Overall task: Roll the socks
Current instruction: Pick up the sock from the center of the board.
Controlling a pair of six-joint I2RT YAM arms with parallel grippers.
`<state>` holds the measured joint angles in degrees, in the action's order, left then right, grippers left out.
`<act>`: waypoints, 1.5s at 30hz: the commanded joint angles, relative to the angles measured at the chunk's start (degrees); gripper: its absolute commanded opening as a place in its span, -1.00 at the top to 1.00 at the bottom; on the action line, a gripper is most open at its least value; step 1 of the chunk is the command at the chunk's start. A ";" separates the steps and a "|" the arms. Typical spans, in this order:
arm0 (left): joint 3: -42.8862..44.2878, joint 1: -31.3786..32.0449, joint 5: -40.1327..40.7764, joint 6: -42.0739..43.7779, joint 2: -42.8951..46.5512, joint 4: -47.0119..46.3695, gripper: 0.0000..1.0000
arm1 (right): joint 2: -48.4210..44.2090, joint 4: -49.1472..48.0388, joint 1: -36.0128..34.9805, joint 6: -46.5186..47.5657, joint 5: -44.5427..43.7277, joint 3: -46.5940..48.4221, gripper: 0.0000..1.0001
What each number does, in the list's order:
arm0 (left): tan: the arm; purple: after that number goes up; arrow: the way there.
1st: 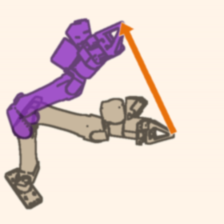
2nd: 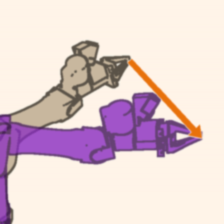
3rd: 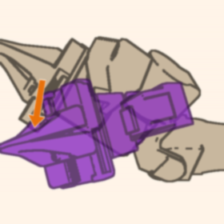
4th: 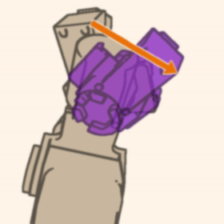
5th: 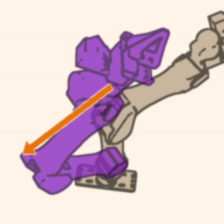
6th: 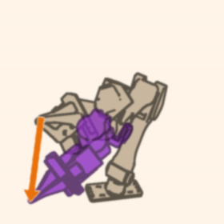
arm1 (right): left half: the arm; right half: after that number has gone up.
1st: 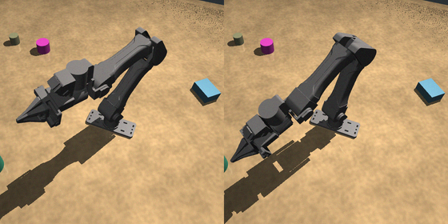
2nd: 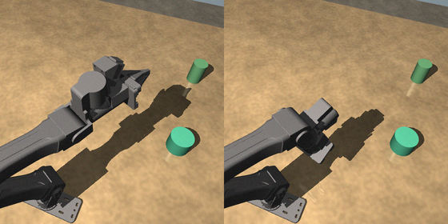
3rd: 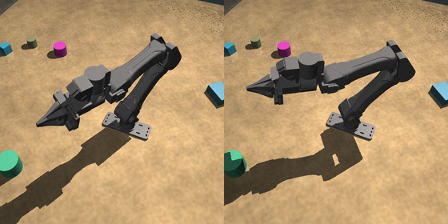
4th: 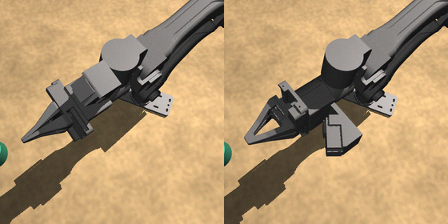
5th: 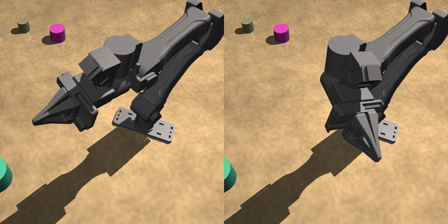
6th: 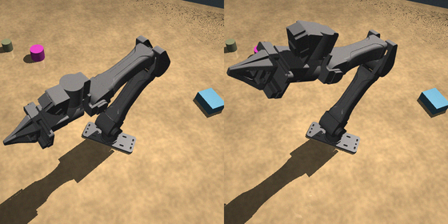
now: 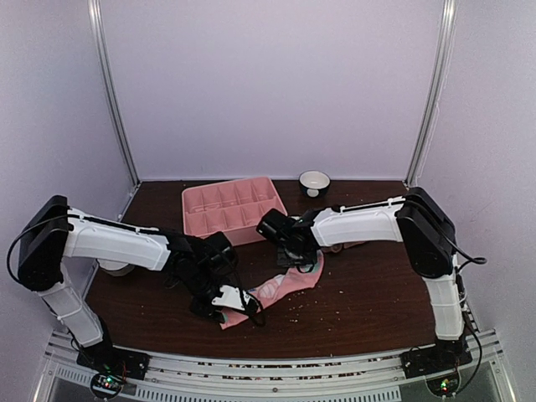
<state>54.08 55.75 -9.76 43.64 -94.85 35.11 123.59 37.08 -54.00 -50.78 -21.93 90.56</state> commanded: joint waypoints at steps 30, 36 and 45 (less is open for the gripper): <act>13.10 2.79 -1.18 -17.59 -14.42 5.23 -0.08 | -29.34 -76.21 12.50 5.71 27.64 -56.37 1.00; 13.45 2.79 -1.95 -18.67 -13.66 6.54 -0.08 | -28.33 -76.60 12.51 7.32 30.34 -51.44 1.00; 9.91 -0.05 -12.68 -18.68 -6.04 8.36 -0.43 | -20.89 -82.66 12.51 8.14 37.99 -39.13 1.00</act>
<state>65.80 57.04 -16.12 24.67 -104.47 40.66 99.66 -40.58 -41.36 -42.94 11.79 48.51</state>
